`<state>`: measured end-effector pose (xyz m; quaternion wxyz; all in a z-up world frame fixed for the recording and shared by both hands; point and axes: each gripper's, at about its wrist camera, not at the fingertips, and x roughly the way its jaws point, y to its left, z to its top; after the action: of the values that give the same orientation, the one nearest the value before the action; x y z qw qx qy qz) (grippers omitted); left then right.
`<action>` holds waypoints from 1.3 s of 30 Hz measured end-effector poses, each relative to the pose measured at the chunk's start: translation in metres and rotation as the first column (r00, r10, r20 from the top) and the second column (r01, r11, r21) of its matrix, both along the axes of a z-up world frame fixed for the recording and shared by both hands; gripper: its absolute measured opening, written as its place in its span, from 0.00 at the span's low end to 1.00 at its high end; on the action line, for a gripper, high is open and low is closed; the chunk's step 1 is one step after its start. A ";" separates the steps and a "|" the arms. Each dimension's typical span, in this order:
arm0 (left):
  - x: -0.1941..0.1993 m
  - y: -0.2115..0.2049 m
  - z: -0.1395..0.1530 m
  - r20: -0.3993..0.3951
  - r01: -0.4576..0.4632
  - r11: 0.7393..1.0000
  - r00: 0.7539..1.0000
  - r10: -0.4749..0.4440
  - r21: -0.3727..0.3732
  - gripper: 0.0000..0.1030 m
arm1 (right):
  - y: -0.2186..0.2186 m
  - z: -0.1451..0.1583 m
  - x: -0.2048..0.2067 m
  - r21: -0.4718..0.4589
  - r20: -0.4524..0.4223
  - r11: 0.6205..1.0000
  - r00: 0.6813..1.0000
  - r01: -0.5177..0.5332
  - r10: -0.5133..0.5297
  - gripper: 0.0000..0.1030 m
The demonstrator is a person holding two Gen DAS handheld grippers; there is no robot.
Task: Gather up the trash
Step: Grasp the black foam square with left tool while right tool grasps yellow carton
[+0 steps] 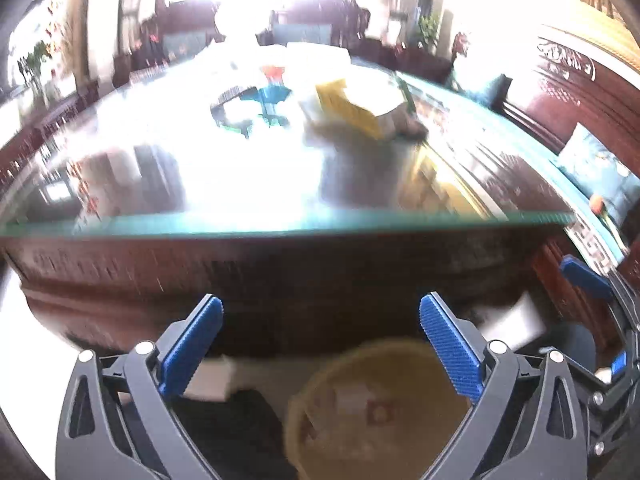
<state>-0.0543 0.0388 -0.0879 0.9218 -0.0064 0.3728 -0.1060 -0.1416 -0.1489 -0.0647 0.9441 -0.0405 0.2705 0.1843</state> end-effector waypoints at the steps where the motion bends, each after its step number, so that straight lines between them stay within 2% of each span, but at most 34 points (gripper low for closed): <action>1: 0.007 0.001 0.007 0.021 -0.010 1.000 1.000 0.010 0.005 0.96 | 0.000 0.005 0.008 0.012 0.001 1.000 1.000 0.013 -0.013 0.92; 9: 0.093 0.013 0.060 0.169 -0.087 0.995 0.983 0.077 0.052 0.96 | 0.009 0.036 0.056 0.027 0.050 0.999 0.998 -0.048 0.046 0.92; 13: 0.145 0.022 0.068 0.181 -0.066 0.997 0.982 0.058 0.035 0.96 | 0.014 0.050 0.082 0.012 0.086 0.999 0.995 -0.051 0.050 0.92; 17: 0.204 0.036 0.061 0.103 -0.096 0.995 0.990 0.094 0.020 0.96 | 0.011 0.056 0.111 0.059 0.081 0.996 0.995 -0.063 0.058 0.92; 21: 0.252 0.049 0.047 0.027 -0.141 0.989 0.989 0.142 -0.044 0.96 | 0.009 0.055 0.134 0.095 0.062 0.993 0.996 -0.066 0.060 0.92; 28: 0.288 0.055 0.031 -0.044 -0.161 0.985 0.986 0.158 -0.065 0.96 | 0.011 0.050 0.162 0.097 0.033 0.992 0.997 -0.077 0.074 0.92; 31: 0.296 0.060 0.027 -0.066 -0.178 0.979 0.983 0.172 -0.101 0.96 | 0.013 0.049 0.168 0.104 0.026 0.991 0.996 -0.082 0.080 0.92; 33: 0.297 0.064 0.024 -0.078 -0.193 0.976 0.980 0.185 -0.103 0.92 | 0.015 0.048 0.169 0.110 0.024 0.990 0.996 -0.087 0.085 0.92; 34: 0.299 0.065 0.022 -0.088 -0.194 0.975 0.979 0.185 -0.110 0.83 | 0.015 0.048 0.170 0.110 0.022 0.990 0.996 -0.089 0.087 0.92; 35: 0.300 0.067 0.020 -0.101 -0.192 0.974 0.979 0.180 -0.124 0.70 | 0.016 0.047 0.170 0.112 0.022 0.990 0.996 -0.088 0.086 0.92; 36: 0.300 0.068 0.019 -0.110 -0.190 0.973 0.978 0.176 -0.130 0.66 | 0.017 0.046 0.171 0.115 0.019 0.989 0.996 -0.093 0.092 0.92; 39: 0.299 0.066 0.018 -0.110 -0.181 0.976 0.980 0.168 -0.121 0.65 | 0.019 0.044 0.174 0.116 0.008 0.989 0.995 -0.096 0.096 0.92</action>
<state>0.2451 0.1046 -0.0700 0.9056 -0.1048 0.4081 -0.0482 0.0323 -0.1299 -0.0207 0.9351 0.0014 0.2560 0.2449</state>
